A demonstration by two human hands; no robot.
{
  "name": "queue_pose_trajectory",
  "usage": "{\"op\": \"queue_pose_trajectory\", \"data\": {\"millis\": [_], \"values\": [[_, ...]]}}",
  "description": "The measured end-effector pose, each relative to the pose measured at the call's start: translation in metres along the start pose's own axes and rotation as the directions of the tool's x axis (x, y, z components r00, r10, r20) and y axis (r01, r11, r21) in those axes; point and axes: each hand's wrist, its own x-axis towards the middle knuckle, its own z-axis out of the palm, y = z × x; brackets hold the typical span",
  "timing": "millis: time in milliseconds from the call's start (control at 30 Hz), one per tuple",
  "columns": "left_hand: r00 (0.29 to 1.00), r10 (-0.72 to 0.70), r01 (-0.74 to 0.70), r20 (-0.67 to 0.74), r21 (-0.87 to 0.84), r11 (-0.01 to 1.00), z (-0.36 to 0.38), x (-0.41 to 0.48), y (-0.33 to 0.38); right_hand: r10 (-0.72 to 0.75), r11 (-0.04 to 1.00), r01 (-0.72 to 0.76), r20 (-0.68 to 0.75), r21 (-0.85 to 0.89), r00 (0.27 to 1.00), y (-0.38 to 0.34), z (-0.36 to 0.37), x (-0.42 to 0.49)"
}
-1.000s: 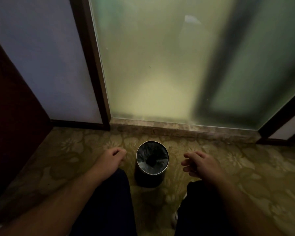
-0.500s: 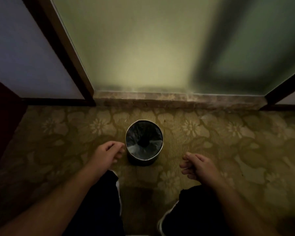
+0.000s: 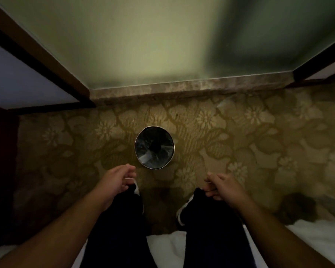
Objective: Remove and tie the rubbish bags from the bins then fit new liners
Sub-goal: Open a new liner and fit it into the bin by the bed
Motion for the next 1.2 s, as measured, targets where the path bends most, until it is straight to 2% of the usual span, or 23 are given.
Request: {"op": "queue_pose_trajectory", "data": {"millis": [233, 367, 533, 800, 1000, 1200], "values": [[0.999, 0.032, -0.034, 0.021, 0.097, 0.995, 0.015, -0.098, 0.105, -0.068, 0.992, 0.073, -0.053, 0.098, 0.996, -0.037, -0.084, -0.107], [0.986, 0.152, -0.162, 0.072, 0.170, 0.972, 0.062, -0.145, 0.157, -0.127, 0.982, 0.140, -0.104, 0.130, 0.986, -0.040, -0.139, -0.148], [0.962, 0.239, -0.265, 0.130, 0.249, 0.932, 0.118, -0.168, 0.191, -0.118, 0.953, 0.176, -0.234, 0.246, 0.965, -0.017, -0.195, -0.178], [0.926, 0.245, -0.337, 0.287, 0.337, 0.879, 0.242, -0.191, 0.243, 0.076, 0.859, 0.130, -0.375, 0.495, 0.924, 0.039, -0.278, -0.215], [0.901, 0.160, -0.350, 0.403, 0.461, 0.816, 0.350, -0.164, 0.286, 0.239, 0.755, 0.141, -0.469, 0.641, 0.850, 0.072, -0.321, -0.221], [0.851, 0.053, -0.349, 0.523, 0.486, 0.801, 0.458, -0.143, 0.348, 0.350, 0.684, 0.177, -0.531, 0.708, 0.772, 0.067, -0.380, -0.218]]}}
